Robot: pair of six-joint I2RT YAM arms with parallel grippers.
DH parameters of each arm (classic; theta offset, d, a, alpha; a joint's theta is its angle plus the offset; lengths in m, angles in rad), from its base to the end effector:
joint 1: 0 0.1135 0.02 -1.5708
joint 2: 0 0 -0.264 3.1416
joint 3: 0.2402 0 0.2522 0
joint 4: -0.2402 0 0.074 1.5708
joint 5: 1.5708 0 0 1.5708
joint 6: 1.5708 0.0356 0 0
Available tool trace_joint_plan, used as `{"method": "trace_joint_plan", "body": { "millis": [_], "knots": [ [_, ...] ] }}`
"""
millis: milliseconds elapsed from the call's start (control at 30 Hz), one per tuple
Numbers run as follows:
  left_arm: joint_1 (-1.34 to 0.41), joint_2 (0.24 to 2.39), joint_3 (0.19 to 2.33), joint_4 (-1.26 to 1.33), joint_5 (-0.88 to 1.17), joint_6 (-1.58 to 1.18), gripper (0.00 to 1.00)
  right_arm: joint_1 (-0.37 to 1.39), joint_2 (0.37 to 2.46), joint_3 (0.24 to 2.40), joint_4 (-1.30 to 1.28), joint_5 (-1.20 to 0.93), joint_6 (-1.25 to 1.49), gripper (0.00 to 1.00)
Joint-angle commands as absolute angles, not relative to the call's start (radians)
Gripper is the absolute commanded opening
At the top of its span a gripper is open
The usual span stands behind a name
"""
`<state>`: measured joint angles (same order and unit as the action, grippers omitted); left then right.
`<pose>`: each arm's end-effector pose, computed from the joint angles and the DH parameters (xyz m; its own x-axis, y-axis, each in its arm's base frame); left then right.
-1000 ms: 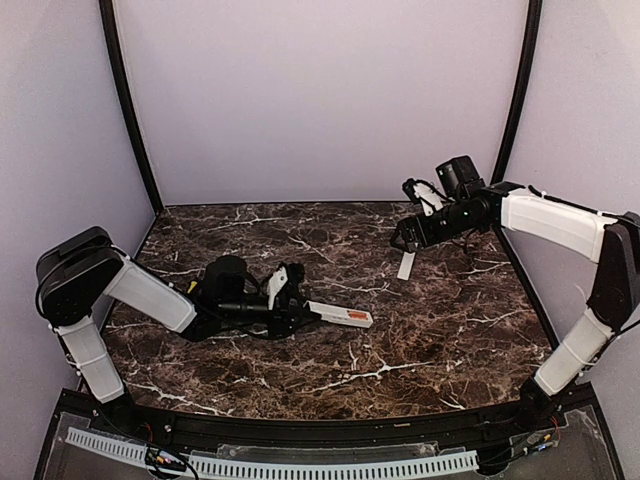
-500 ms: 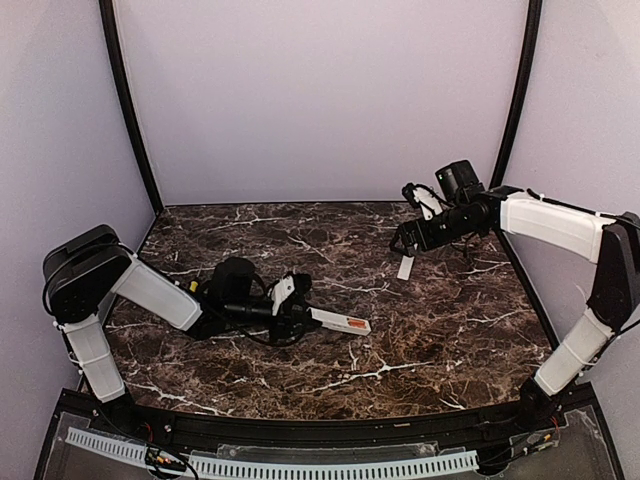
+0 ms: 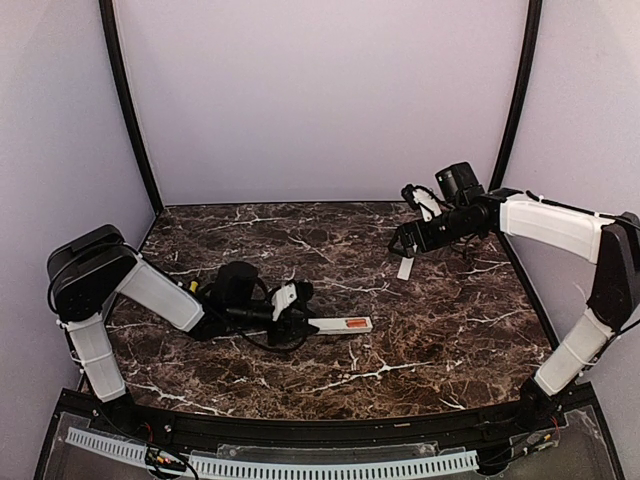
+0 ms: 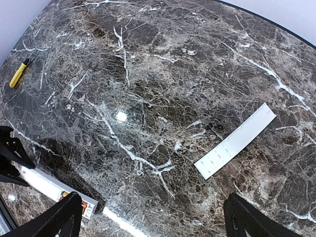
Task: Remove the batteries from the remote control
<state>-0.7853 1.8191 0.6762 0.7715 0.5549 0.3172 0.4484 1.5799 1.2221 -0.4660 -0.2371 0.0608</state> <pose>0.2260 -0.2524 0.1336 0.0519 0.3230 -0.9450 0.9809 0.1612 0.1090 0.3088 0.1578 0.2682 -0.6943 -0.2685 -0.6677 -0.5240 0.8246 0.2133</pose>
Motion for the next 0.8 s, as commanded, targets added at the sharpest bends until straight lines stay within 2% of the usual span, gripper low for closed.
{"method": "trace_joint_plan", "body": {
  "millis": [0,500,733,767],
  "knots": [
    [-0.788,1.857,0.659,0.71,0.511,0.349,0.37,0.44,1.553,1.204,-0.438,-0.254,0.071,0.99],
    [-0.782,1.833,0.652,0.726,0.522,0.288,0.42,0.44,1.548,1.202,-0.429,-0.269,0.078,0.99],
    [-0.782,1.698,0.627,0.688,0.469,0.232,0.77,0.44,1.56,1.22,-0.417,-0.284,0.073,0.99],
    [-0.782,1.667,0.625,0.661,0.436,0.22,0.88,0.44,1.563,1.222,-0.413,-0.288,0.072,0.99]
  ]
}}
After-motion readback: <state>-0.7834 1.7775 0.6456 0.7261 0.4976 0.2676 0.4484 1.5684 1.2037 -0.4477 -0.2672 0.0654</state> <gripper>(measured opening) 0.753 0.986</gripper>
